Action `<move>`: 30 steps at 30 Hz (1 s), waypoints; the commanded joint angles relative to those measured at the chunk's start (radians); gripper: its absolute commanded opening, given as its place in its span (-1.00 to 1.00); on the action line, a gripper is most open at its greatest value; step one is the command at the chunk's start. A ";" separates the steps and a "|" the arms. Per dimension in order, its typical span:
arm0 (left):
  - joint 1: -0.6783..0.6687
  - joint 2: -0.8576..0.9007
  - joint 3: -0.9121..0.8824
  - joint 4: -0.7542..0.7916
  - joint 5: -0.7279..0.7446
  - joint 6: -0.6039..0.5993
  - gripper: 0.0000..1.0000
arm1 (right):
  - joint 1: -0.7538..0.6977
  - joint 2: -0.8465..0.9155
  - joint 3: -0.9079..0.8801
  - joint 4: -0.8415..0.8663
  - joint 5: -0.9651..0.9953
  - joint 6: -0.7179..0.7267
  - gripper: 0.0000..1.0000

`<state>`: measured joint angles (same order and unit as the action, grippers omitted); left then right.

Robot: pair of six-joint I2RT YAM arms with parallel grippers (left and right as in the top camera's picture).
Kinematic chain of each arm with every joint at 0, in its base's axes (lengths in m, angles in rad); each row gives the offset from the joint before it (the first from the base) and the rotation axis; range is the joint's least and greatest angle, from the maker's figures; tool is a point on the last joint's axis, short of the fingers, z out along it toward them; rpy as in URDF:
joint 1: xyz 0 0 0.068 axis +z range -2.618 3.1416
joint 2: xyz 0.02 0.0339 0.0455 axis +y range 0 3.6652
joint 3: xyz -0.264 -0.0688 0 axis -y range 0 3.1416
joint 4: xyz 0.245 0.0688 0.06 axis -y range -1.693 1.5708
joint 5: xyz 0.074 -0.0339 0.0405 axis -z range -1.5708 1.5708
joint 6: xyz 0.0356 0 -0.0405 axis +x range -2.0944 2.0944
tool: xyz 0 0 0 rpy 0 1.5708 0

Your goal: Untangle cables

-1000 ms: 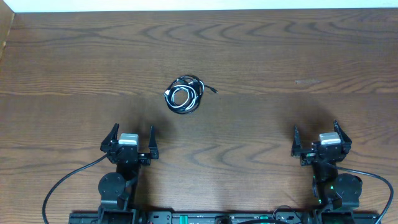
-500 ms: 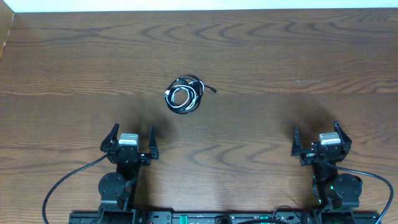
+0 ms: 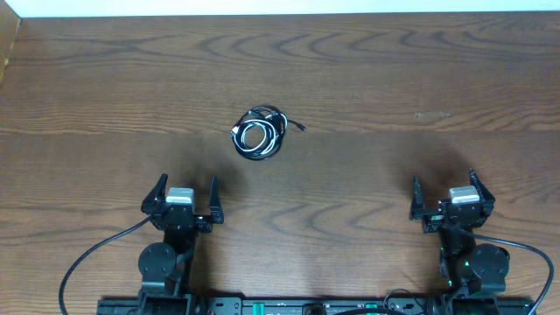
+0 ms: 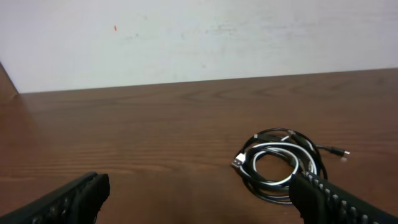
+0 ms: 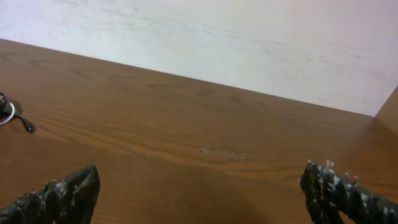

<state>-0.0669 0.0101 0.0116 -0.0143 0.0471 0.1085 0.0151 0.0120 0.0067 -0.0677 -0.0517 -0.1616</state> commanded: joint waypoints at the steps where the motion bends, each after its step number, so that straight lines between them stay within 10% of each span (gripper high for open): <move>1: 0.006 -0.005 0.003 -0.040 -0.018 -0.075 0.96 | -0.008 -0.005 -0.001 0.002 0.001 0.019 0.98; 30: 0.005 0.881 0.727 -0.528 0.077 -0.137 0.96 | -0.008 0.401 0.412 -0.374 0.082 0.179 0.99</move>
<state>-0.0669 0.8181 0.6415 -0.4866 0.0761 -0.0204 0.0151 0.3538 0.3511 -0.4229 0.0204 -0.0319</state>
